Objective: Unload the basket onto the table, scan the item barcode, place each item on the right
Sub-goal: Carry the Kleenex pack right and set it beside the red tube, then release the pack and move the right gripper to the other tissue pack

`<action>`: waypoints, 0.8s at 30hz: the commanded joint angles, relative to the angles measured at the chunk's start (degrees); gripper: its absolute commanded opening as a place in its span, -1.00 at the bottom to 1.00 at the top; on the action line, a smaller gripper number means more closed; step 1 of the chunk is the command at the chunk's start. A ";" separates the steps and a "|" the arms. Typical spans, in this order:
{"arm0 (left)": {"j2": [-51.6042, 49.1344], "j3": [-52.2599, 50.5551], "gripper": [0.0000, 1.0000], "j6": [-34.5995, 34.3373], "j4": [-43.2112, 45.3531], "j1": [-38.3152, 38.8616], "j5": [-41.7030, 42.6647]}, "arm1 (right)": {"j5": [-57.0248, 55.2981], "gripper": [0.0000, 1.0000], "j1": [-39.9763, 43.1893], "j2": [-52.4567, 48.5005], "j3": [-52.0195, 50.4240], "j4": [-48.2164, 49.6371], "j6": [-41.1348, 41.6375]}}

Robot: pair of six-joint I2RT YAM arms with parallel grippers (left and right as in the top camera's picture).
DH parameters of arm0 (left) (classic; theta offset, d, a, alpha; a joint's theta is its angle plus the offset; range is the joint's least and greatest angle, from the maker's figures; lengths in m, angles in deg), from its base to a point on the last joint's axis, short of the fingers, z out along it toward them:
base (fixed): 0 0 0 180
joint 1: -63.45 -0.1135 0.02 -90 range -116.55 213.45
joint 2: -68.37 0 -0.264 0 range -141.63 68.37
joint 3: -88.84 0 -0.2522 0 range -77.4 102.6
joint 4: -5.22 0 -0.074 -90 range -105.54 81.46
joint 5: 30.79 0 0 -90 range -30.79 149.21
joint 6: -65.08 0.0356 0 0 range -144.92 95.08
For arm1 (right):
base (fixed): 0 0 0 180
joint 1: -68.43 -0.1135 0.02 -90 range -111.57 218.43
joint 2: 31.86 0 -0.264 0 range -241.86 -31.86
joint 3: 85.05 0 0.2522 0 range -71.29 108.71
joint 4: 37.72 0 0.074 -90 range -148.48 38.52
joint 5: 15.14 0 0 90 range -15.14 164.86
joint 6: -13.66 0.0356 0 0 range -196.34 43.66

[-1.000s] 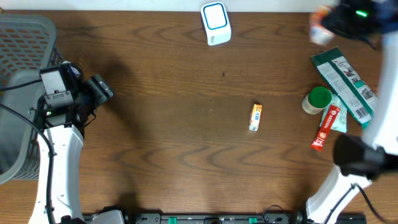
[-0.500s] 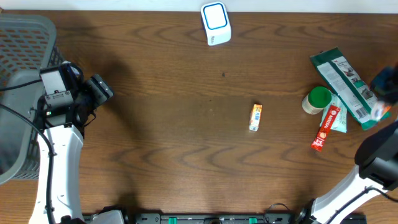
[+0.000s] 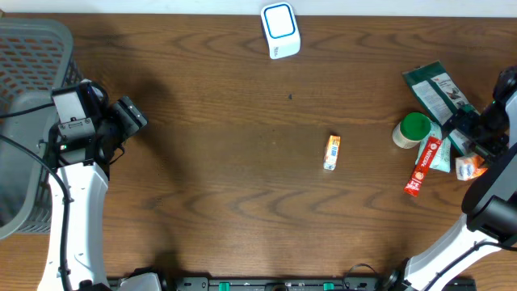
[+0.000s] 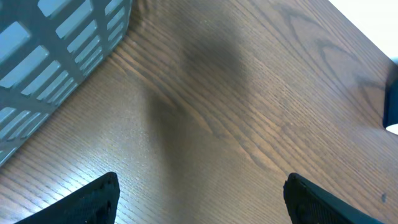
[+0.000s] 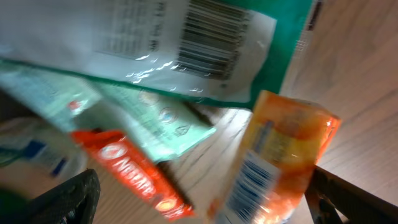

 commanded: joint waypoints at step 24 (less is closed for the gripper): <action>-0.28 -0.15 0.70 0.33 -0.15 -0.24 -0.35 | 32.94 0.16 -12.31 6.84 11.47 -10.97 -18.64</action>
